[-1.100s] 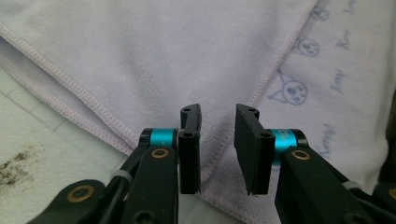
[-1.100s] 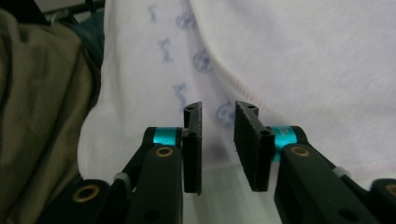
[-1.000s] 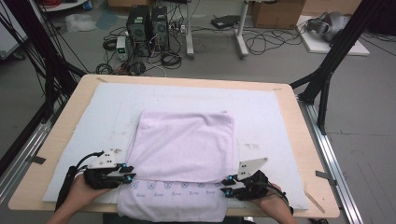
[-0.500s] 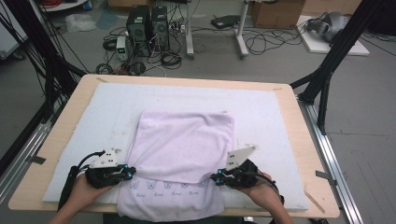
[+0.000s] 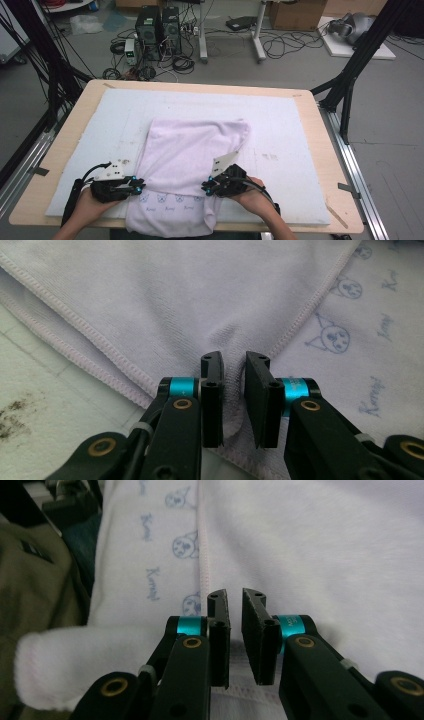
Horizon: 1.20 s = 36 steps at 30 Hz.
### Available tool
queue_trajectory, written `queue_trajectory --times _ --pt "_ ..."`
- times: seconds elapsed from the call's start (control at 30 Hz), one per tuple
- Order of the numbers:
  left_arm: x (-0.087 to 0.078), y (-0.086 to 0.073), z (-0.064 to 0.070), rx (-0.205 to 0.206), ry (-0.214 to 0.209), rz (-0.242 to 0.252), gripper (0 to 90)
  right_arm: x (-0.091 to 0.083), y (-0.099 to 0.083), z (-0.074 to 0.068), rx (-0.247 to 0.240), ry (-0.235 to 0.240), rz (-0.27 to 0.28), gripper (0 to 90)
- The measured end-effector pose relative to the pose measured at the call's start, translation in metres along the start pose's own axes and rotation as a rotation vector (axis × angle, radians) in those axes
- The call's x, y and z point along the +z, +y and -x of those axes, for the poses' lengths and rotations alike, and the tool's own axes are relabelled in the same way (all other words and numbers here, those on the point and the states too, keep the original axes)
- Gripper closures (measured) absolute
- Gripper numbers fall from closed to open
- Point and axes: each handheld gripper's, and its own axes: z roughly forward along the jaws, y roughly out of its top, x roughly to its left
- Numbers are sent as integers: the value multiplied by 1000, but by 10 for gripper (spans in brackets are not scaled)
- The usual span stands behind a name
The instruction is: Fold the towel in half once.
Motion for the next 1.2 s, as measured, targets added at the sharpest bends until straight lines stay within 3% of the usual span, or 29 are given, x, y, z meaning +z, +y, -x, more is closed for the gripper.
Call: queue_trajectory --times 0.1,0.23,0.37,0.53,0.63,0.7,0.8,0.87,0.97,1.2 --pt "1 0 1 -4 0 -1 764 -18 -7 -3 11 -30 58 814" --pt "1 1 1 -6 0 0 758 -29 -22 -5 27 -46 65 798" --pt "2 1 0 -6 -3 0 754 -22 -29 -8 32 -30 62 756" --pt "2 1 0 -4 -4 -1 744 -2 -25 -9 26 -22 46 714" --pt "2 1 1 -4 -5 0 742 7 -24 -12 -3 -29 16 751" --pt "2 1 1 -3 -4 1 743 7 -24 -14 -20 -26 8 849" --pt "2 0 1 -1 -4 1 745 3 -24 -15 -34 -14 7 883" --pt "1 0 1 -2 -4 2 745 -4 -27 -15 -25 8 16 885" --pt "2 0 1 -5 -3 3 746 -26 -37 -18 -1 2 32 885" --pt "2 0 2 -4 -9 1 701 -89 -76 -35 60 -63 77 839"
